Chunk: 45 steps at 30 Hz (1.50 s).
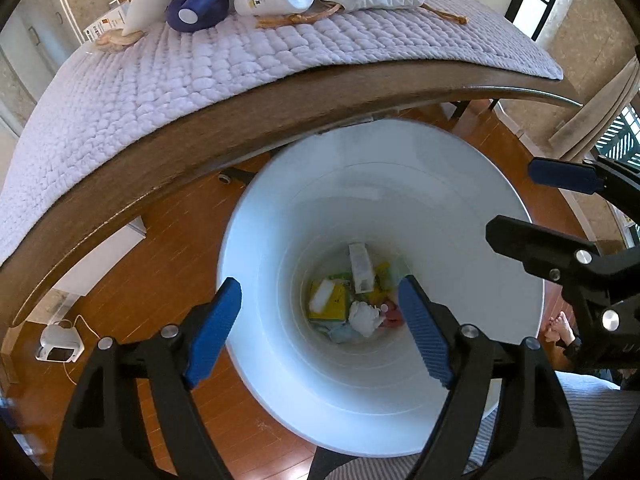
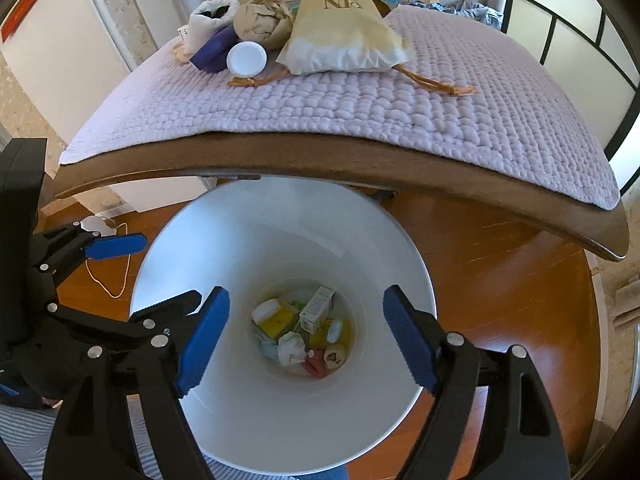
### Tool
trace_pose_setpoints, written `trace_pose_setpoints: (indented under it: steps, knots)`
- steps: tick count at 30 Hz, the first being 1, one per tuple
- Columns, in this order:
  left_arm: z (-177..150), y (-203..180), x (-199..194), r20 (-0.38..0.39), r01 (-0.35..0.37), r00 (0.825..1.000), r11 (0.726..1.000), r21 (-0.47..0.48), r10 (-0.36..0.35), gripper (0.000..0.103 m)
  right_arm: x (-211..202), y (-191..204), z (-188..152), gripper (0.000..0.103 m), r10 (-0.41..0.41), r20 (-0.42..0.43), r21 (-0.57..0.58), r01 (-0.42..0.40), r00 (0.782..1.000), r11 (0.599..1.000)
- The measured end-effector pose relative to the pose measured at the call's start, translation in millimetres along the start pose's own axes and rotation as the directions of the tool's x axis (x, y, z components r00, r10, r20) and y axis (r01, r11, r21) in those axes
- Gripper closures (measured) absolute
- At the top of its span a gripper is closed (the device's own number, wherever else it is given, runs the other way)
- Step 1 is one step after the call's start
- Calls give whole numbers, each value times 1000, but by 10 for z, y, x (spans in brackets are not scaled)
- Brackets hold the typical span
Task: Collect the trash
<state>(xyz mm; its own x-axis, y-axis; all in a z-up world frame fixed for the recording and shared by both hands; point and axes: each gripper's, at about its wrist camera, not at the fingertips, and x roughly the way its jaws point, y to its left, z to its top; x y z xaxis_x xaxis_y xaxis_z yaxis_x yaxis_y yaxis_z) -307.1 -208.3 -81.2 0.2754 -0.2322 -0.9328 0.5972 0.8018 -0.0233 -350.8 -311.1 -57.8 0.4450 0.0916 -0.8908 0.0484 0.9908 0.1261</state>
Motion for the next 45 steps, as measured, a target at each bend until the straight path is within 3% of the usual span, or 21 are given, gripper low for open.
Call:
trace_pose_setpoints:
  steps: [7, 10, 12, 13, 14, 15, 17, 20, 25, 30, 34, 39, 45]
  knots:
    - [91, 79, -128, 15, 12, 1000, 1000, 13, -12, 21, -125, 5, 27, 24, 1, 6, 8, -1, 1000, 1000]
    - [179, 129, -454, 101, 29, 994, 1000, 7, -30, 21, -414, -35, 146, 23, 13, 82, 11, -14, 997, 1000]
    - [299, 276, -754, 209, 11, 978, 1000, -7, -9, 14, -610, -91, 274, 15, -6, 155, 18, 3, 988, 1000]
    - [345, 334, -848, 248, -9, 969, 1000, -20, 13, 5, -732, -161, 375, 11, -25, 212, 35, 18, 977, 999]
    - [419, 449, -964, 302, -40, 952, 998, -47, 53, 1, -805, -224, 456, 9, -42, 251, 51, 30, 967, 998]
    - [505, 588, -1056, 348, -69, 933, 994, -84, 94, 1, -864, -301, 548, 4, -63, 290, 67, 46, 955, 997]
    - [678, 849, -1096, 369, -118, 914, 980, -159, 170, 1, -894, -510, 789, 4, -128, 330, 101, 100, 935, 990]
    - [943, 1353, -999, 357, -161, 897, 945, -284, 260, 1, -789, -835, 1131, 4, -201, 348, 138, 162, 916, 977]
    - [1235, 2090, -681, 278, -170, 906, 876, -451, 319, 1, -374, -1347, 1635, 4, -267, 298, 181, 221, 916, 958]
    - [1451, 2450, -347, 206, -191, 914, 818, -542, 349, 1, 27, -1701, 1942, 4, -309, 241, 222, 258, 920, 940]
    - [1588, 2587, -146, 164, -240, 909, 802, -547, 384, 1, 257, -1924, 2128, 4, -340, 199, 240, 291, 919, 926]
    - [1702, 2751, 3, 134, -248, 913, 788, -564, 384, 1, 427, -2125, 2268, 4, -363, 170, 254, 316, 916, 914]
    - [1691, 2880, 27, 119, -247, 916, 770, -588, 384, 1, 531, -2267, 2230, 4, -335, 137, 305, 282, 932, 909]
